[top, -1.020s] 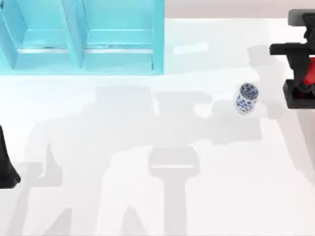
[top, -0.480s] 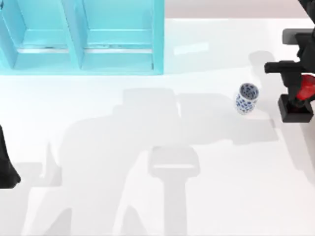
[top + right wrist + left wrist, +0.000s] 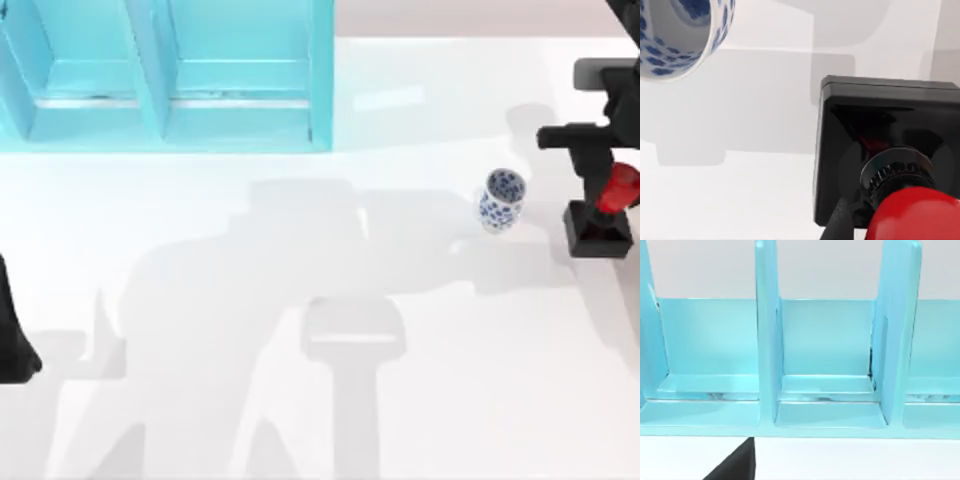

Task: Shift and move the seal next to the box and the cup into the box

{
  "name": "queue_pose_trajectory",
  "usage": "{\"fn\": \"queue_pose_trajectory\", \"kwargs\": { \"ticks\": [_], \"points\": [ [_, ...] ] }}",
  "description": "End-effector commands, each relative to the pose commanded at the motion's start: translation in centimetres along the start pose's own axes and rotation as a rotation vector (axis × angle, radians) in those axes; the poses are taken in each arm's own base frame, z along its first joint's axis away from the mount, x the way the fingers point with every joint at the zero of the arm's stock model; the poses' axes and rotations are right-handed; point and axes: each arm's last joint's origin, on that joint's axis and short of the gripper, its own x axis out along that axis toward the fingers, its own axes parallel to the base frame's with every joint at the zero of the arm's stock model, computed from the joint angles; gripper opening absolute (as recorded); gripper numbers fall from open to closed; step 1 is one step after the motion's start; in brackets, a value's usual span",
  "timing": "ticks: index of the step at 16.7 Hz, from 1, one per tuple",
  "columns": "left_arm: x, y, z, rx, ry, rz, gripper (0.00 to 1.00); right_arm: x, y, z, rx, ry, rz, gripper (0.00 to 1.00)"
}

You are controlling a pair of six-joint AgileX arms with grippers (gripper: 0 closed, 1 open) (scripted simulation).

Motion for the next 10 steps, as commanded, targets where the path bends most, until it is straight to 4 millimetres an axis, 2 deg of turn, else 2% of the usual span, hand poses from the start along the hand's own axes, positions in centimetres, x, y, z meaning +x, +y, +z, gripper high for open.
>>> {"fn": "queue_pose_trajectory", "kwargs": {
  "ticks": [5,10],
  "points": [
    [0.00,0.00,0.00,0.000,0.000,0.000,1.00,0.00,0.00,0.00,0.000,0.000,0.000,0.98],
    [0.00,0.00,0.00,0.000,0.000,0.000,1.00,0.00,0.00,0.00,0.000,0.000,0.000,1.00]
  ]
}}
